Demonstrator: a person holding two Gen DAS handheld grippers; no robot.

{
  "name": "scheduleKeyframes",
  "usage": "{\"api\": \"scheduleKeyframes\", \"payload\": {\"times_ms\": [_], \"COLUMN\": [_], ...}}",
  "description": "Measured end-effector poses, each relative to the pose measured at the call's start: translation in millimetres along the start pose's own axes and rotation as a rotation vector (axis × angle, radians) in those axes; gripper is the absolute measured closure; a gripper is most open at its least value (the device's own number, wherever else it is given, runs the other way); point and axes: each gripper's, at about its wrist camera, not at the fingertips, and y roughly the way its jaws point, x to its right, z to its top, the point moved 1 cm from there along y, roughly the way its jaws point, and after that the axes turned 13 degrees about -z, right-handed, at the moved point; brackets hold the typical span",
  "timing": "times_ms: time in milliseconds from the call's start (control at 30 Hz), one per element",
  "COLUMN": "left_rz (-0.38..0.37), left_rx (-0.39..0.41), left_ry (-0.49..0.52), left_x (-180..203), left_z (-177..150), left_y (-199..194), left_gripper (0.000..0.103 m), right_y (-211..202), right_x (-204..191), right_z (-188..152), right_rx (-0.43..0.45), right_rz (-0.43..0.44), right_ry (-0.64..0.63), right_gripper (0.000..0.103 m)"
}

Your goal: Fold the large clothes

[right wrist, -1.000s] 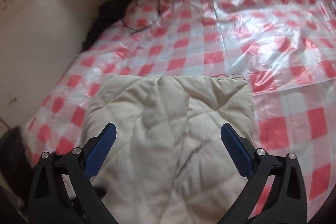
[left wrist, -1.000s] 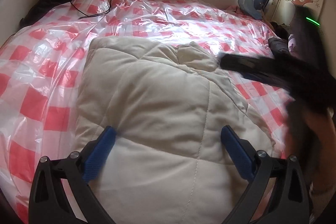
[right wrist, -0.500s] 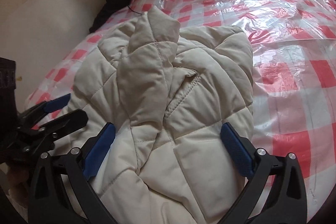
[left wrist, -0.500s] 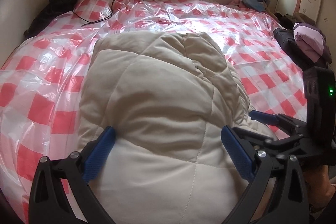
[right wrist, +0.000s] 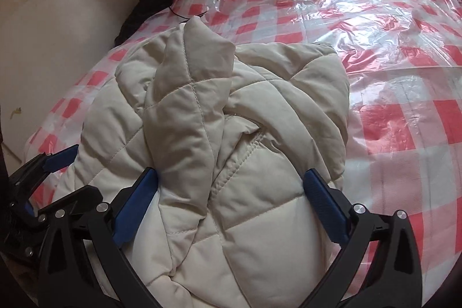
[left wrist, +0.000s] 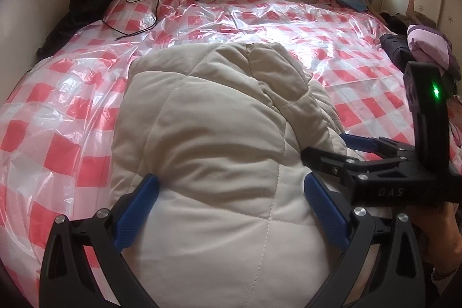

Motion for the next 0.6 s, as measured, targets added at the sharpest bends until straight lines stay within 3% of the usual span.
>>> {"api": "scheduleKeyframes", "payload": {"times_ms": [167, 267, 400, 533, 600], "left_rz": [-0.026, -0.087, -0.121, -0.092, -0.113], "left_rx": [0.006, 0.006, 0.022, 0.007, 0.005], "left_ry": [-0.014, -0.044, -0.055, -0.057, -0.094], "left_x": [-3, -7, -11, -12, -11], "left_z": [-1, -2, -6, -10, -8], "left_y": [-6, -13, -16, -15, -27], "left_gripper": [0.007, 0.007, 0.007, 0.007, 0.007], "right_y": [-21, -26, -33, -73, -63], "right_x": [5, -1, -1, -4, -4], "right_z": [-15, -31, -23, -33, -49], "right_rx": [0.005, -0.004, -0.108, 0.013, -0.058], "right_rz": [-0.012, -0.054, -0.081, -0.084, -0.119], "right_ry": [0.016, -0.019, 0.006, 0.017, -0.009], "right_gripper": [0.006, 0.006, 0.006, 0.007, 0.007]}}
